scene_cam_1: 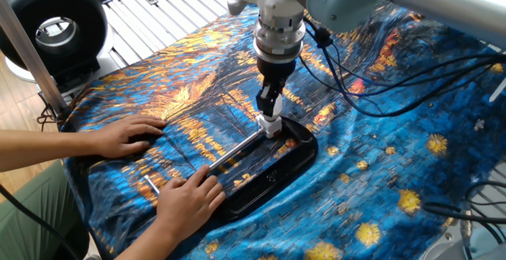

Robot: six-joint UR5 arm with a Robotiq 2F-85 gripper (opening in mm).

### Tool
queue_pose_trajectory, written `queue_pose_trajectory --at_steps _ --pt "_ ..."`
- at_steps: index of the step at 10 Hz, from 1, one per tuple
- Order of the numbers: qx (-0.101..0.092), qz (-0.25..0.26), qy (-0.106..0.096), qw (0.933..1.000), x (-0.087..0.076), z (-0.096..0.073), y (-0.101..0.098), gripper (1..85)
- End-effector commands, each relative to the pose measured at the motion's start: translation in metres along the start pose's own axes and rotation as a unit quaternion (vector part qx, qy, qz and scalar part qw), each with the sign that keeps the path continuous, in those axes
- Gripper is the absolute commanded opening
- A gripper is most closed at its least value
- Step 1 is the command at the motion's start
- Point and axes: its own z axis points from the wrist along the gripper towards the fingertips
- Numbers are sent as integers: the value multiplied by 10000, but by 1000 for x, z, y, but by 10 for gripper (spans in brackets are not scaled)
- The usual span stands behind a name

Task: Take out the light bulb by rotating it

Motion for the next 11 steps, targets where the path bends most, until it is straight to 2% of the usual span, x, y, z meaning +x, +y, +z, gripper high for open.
queue_pose_trajectory --at_steps 1,4,6,7,8,9,10,11 --pt "183 -1171 -96 9929 -2 2 -11 83" --pt "414 -1962 -55 9797 -3 1 -23 83" --pt "632 -2246 33 9724 -6 -4 -29 53" --pt "591 -2135 -153 9750 -17 -6 -16 10" --pt "704 -2377 -233 9685 -26 -6 -17 10" --pt "695 -2566 -277 9636 -29 -5 -17 27" --pt "712 -2982 -156 9517 -24 -3 -21 247" --pt "977 -3494 216 9316 -14 -4 -45 567"
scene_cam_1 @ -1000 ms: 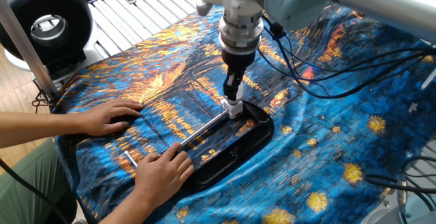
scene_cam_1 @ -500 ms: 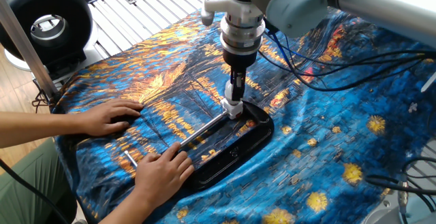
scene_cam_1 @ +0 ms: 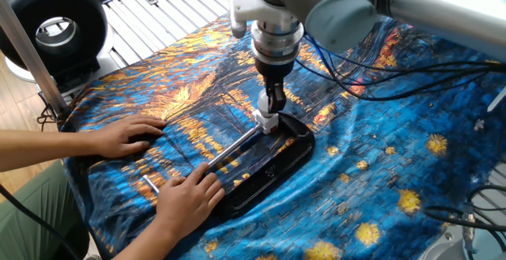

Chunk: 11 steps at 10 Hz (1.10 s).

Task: Take out the light bulb by rotating it

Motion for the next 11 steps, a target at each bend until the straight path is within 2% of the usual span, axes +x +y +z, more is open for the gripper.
queue_pose_trajectory --at_steps 1,2,4,5,6,7,8,10,11 --pt "110 -857 196 9961 10 1 -10 667" --pt "39 -850 185 9962 13 2 -8 723" --pt "-277 -428 233 9984 27 2 2 733" --pt "-551 113 277 9980 35 -1 11 750" --pt "-829 756 294 9933 39 -4 23 750" --pt "-929 1447 358 9845 43 -5 29 740" --pt "-1001 1877 368 9764 42 -5 34 733" --pt "-1264 2678 281 9547 30 -7 46 727" --pt "-1307 2986 254 9450 25 -8 47 707"
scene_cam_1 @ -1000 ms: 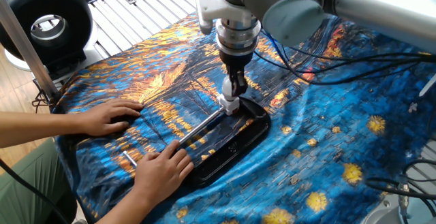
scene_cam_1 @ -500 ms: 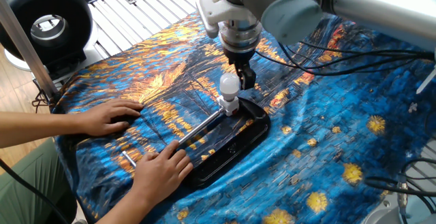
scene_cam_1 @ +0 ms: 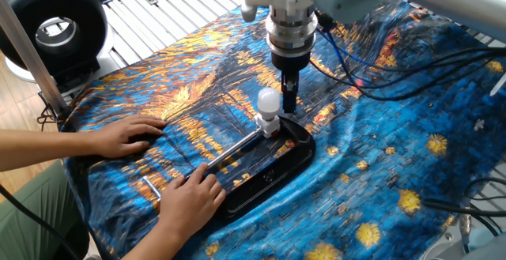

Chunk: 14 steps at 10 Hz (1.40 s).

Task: Take out the light bulb by rotating it

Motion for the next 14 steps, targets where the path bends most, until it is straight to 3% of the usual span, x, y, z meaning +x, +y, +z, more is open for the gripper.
queue_pose_trajectory --at_steps 1,5,8,10,14 --pt "-389 1293 -131 9908 -7 -3 17 700" --pt "-395 2206 -126 9745 -14 -6 19 620" --pt "-508 2637 -169 9631 -20 -5 24 577" --pt "-567 2714 -242 9605 -26 -4 25 577" --pt "-501 2801 -242 9584 -27 -1 21 527"
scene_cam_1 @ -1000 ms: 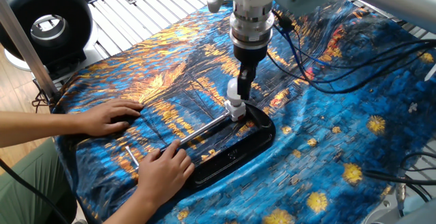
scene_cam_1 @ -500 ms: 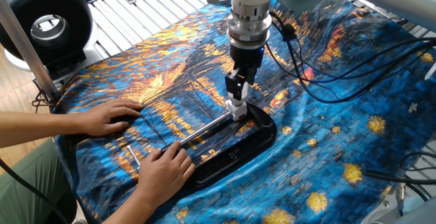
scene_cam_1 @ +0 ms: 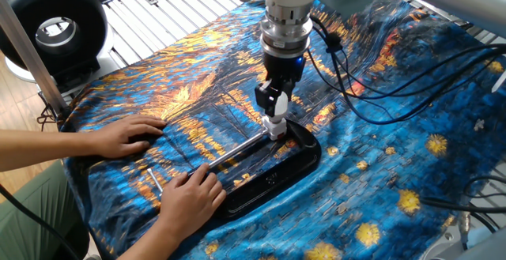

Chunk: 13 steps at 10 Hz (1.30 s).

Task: Take out the light bulb by rotating it

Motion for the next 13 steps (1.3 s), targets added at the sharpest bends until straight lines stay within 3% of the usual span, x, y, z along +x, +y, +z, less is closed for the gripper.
queue_pose_trajectory --at_steps 1,5,8,9,10,13 --pt "-25 144 -47 9999 -4 1 1 520" --pt "38 216 -62 9997 -5 1 -2 417" --pt "283 135 -35 9995 -3 -2 -10 310" --pt "328 39 -172 9993 -10 -2 -10 257" --pt "447 -299 -222 9983 -14 -2 -15 183" --pt "414 -1064 -178 9933 -13 -2 -12 190"
